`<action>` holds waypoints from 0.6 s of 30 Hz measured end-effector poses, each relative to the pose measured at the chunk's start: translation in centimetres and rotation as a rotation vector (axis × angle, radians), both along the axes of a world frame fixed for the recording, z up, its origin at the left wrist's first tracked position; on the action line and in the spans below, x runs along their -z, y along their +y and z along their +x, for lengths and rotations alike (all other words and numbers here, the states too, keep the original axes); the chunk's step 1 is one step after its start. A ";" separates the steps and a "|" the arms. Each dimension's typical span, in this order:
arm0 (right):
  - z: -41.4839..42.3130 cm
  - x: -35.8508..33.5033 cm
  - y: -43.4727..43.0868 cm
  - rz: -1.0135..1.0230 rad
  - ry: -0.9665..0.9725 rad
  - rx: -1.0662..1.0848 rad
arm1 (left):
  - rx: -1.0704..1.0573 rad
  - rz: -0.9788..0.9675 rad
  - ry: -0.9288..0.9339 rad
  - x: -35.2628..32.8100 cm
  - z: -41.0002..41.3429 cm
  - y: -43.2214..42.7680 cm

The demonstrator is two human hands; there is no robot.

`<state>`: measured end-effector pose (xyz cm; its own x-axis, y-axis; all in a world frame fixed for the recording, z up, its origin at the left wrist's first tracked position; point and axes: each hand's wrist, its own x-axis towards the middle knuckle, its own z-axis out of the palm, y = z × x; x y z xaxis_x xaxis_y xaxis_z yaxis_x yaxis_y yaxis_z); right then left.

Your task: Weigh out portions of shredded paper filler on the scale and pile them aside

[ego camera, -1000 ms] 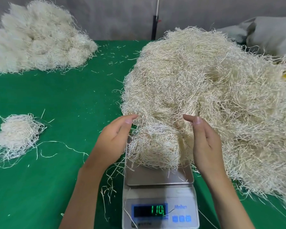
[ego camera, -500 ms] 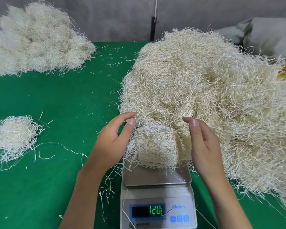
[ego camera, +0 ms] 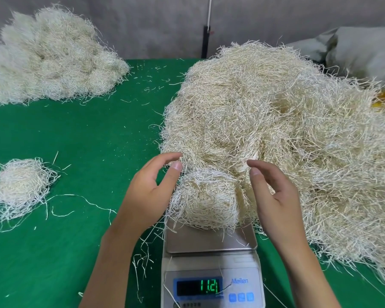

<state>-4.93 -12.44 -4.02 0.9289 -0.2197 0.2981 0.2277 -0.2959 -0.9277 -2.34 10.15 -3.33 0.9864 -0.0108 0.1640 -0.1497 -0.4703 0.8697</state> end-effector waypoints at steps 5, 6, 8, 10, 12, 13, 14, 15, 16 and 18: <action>-0.1 -0.2 -0.2 -0.023 -0.002 0.025 | -0.007 0.010 -0.009 -0.2 -0.1 -0.1; -0.1 -0.2 -0.2 -0.039 -0.008 0.031 | -0.010 0.014 -0.012 -0.3 -0.1 -0.1; -0.1 -0.1 -0.2 -0.055 -0.019 0.039 | -0.012 0.033 -0.025 -0.3 -0.2 -0.1; -0.1 -0.1 -0.2 -0.038 -0.042 0.045 | -0.007 0.055 -0.037 -0.2 -0.2 -0.1; 0.0 -0.1 -0.2 -0.031 -0.065 0.060 | 0.001 0.066 -0.050 -0.1 -0.1 -0.1; 0.1 -0.2 -0.2 -0.035 -0.072 0.067 | 0.006 0.072 -0.060 -0.2 -0.2 -0.2; 0.2 -0.3 -0.2 -0.039 -0.074 0.072 | 0.009 0.077 -0.072 -0.2 -0.2 -0.2; 0.3 -0.3 -0.2 -0.039 -0.071 0.073 | 0.010 0.082 -0.079 -0.3 -0.2 -0.2; 0.3 -0.4 -0.2 -0.037 -0.068 0.068 | 0.011 0.083 -0.083 -0.3 -0.2 -0.2; 0.3 -0.6 -0.1 -0.055 -0.056 0.038 | 0.022 0.081 -0.072 -0.3 -0.2 -0.2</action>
